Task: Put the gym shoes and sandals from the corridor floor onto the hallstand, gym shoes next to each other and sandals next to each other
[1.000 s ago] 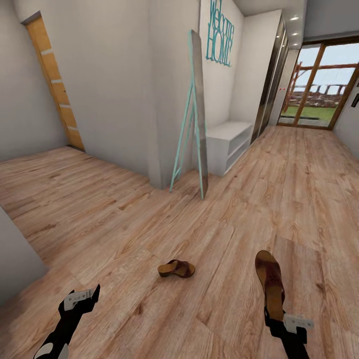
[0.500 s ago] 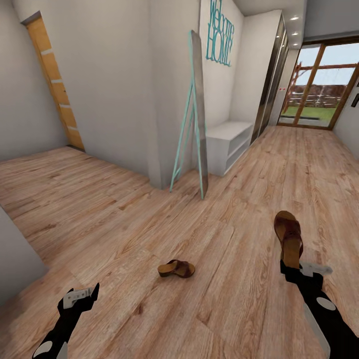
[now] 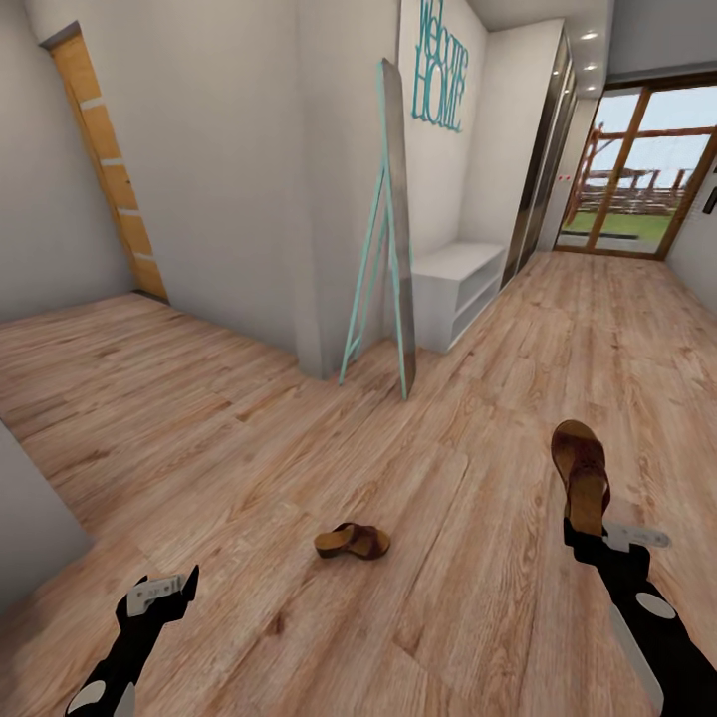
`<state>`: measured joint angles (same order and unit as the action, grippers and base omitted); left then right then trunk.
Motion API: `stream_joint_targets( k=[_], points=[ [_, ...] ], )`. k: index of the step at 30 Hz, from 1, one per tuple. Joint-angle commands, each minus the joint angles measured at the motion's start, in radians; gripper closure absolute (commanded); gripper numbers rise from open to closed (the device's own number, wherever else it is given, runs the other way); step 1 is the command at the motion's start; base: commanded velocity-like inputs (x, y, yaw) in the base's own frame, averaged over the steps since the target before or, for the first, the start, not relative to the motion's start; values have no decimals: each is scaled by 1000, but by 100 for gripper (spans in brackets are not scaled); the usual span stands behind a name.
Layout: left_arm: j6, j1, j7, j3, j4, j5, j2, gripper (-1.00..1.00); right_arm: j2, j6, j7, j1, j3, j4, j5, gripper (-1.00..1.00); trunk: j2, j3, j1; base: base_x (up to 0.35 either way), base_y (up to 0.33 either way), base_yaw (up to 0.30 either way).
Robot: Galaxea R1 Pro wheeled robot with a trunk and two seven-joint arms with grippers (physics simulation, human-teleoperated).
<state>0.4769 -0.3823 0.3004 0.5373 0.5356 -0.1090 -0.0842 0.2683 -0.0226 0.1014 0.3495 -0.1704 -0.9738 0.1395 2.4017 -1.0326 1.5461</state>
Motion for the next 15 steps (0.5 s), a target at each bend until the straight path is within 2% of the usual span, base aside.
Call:
stream_joint_targets(
  k=[1, 6, 15],
  points=[
    [4, -1, 6, 9, 0, -10, 1, -100, 0, -2, 4, 0, 2, -1, 14, 100, 0, -1, 0, 283, 0, 0],
    [5, -1, 8, 9, 0, -9, 1, -100, -1, -2, 4, 0, 1, -3, 14, 100, 0, -1, 0, 315, 0, -79],
    [5, -1, 9, 9, 0, -9, 1, -100, -1, 0, 5, 0, 0, -3, 14, 100, 0, -1, 0, 335, 0, -246]
  ],
)
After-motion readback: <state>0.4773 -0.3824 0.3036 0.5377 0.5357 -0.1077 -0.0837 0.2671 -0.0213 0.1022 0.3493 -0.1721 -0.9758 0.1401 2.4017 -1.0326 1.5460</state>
